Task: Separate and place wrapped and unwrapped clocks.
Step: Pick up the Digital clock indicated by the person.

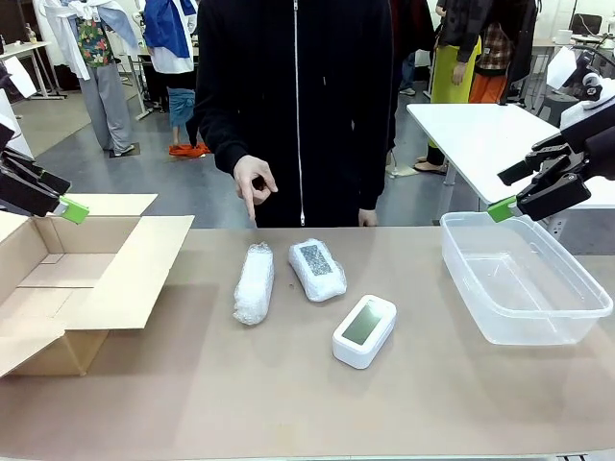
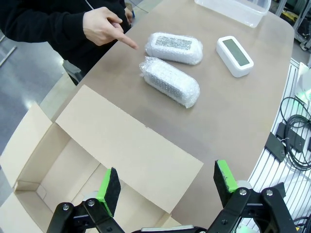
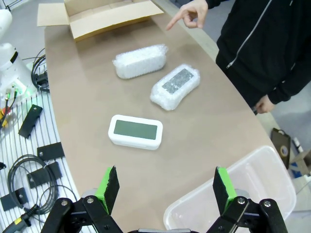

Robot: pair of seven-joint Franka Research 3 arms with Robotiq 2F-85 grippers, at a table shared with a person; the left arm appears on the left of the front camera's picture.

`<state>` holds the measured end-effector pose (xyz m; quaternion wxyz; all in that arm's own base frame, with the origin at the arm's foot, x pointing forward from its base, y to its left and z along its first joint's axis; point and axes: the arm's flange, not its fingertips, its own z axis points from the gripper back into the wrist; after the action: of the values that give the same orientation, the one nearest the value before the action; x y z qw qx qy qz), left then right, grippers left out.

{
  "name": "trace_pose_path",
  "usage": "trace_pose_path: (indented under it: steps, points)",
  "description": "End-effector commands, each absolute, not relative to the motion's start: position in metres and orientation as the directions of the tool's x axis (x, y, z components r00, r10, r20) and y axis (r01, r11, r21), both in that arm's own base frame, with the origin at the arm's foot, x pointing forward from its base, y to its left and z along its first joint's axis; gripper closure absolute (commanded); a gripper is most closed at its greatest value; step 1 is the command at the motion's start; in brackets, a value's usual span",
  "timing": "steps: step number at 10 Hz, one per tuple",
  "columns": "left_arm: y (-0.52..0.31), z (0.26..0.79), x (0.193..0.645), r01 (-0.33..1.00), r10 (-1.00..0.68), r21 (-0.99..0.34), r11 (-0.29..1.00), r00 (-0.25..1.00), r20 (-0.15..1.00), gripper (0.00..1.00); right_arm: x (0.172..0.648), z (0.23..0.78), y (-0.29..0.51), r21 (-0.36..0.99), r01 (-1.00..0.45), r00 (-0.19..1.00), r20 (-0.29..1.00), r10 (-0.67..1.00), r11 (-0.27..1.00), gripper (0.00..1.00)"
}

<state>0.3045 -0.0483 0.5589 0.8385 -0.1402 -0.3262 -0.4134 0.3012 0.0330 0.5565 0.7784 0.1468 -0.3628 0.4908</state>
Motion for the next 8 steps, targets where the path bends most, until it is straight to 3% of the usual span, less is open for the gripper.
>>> trace_pose_path:
  steps: [1, 2, 4, 6, 7, 8]
  points:
    - [-0.049, 0.559, 0.304, 0.787, -0.6, 0.028, 0.616, 0.446, 0.664, 0.0, 0.303, 0.554, 0.033, -0.117, -0.878, 0.253, 0.711, 0.656, 0.465, 0.0]
    - [-0.048, 0.559, 0.305, 0.785, -0.602, 0.035, 0.619, 0.445, 0.663, 0.0, 0.303, 0.554, 0.033, -0.117, -0.878, 0.253, 0.711, 0.656, 0.465, 0.0]
    - [-0.098, 0.572, 0.336, 0.74, -0.562, -0.066, 0.669, 0.562, 0.607, 0.0, 0.303, 0.554, 0.033, -0.117, -0.878, 0.253, 0.711, 0.656, 0.465, 0.0]
    - [-0.157, 0.572, 0.371, 0.596, -0.515, -0.066, 0.8, 0.74, 0.432, 0.0, 0.303, 0.554, 0.033, -0.117, -0.878, 0.253, 0.711, 0.656, 0.465, 0.0]
    - [-0.192, 0.564, 0.391, 0.542, -0.455, -0.14, 0.829, 0.798, 0.396, 0.0, 0.303, 0.554, 0.033, -0.117, -0.878, 0.253, 0.711, 0.656, 0.465, 0.0]
    - [-0.216, 0.557, 0.409, 0.402, -0.295, -0.228, 0.887, 0.872, 0.39, 0.0, 0.303, 0.554, 0.033, -0.117, -0.878, 0.253, 0.711, 0.656, 0.465, 0.0]
